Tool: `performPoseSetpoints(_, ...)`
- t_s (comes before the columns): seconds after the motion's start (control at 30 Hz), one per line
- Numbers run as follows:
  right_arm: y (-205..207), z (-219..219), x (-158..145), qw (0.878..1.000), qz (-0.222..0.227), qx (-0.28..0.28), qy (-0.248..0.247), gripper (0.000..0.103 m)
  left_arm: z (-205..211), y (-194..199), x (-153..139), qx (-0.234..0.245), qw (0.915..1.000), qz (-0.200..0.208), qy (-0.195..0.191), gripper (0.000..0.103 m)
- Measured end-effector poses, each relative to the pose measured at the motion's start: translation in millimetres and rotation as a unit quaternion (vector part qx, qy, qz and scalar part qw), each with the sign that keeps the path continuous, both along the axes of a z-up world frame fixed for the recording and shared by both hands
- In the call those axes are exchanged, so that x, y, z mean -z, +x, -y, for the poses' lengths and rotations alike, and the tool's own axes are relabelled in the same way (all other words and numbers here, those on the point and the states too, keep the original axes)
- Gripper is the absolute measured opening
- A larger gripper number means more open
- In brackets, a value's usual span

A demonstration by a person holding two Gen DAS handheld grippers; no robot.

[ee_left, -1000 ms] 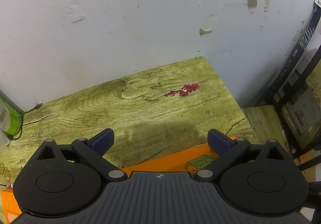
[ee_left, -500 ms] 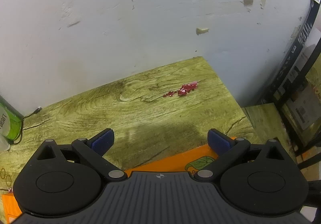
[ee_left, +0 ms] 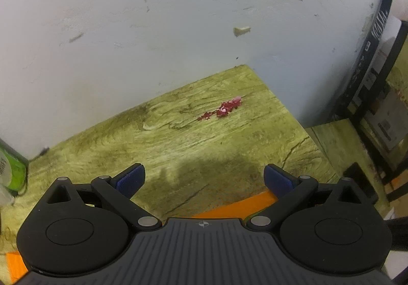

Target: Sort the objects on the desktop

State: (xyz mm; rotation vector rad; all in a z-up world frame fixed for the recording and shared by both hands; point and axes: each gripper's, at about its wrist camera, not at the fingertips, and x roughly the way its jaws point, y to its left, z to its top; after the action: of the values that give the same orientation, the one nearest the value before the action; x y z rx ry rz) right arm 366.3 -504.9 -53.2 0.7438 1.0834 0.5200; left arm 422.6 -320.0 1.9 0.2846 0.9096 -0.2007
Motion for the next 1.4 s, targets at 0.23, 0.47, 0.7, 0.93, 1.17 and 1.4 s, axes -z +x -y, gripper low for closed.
performPoseSetpoints(0.23,3.4,6.9,-1.9,1.000,0.007,0.011,-0.006,0.083,-12.1,-8.6,-18.3,0.003,1.0000,0.005,0.006,0.100)
performPoseSetpoints(0.47,3.0,15.8,-4.9,1.000,-0.003,0.007,-0.013,0.085,-90.3,-27.9,-52.4,-0.096,0.9953,-0.001,-0.008,0.101)
performPoseSetpoints(0.7,13.8,8.5,5.7,0.998,-0.063,-0.015,-0.006,0.099,-229.6,-60.1,-61.1,-0.266,0.9613,-0.017,-0.069,0.102)
performPoseSetpoints(0.93,33.4,-25.8,-0.5,0.995,-0.071,-0.046,-0.043,0.103,-319.8,-97.5,-49.3,-0.326,0.9341,-0.014,-0.145,0.102)
performPoseSetpoints(1.17,46.4,-66.5,-9.4,0.994,-0.044,-0.051,-0.088,0.103,-359.2,-124.0,-38.5,-0.308,0.9319,-0.010,-0.191,0.102)
performPoseSetpoints(1.4,36.8,-81.1,-29.3,0.989,-0.025,-0.021,-0.142,0.103,-392.8,-146.9,-30.0,-0.295,0.9214,-0.027,-0.252,0.102)
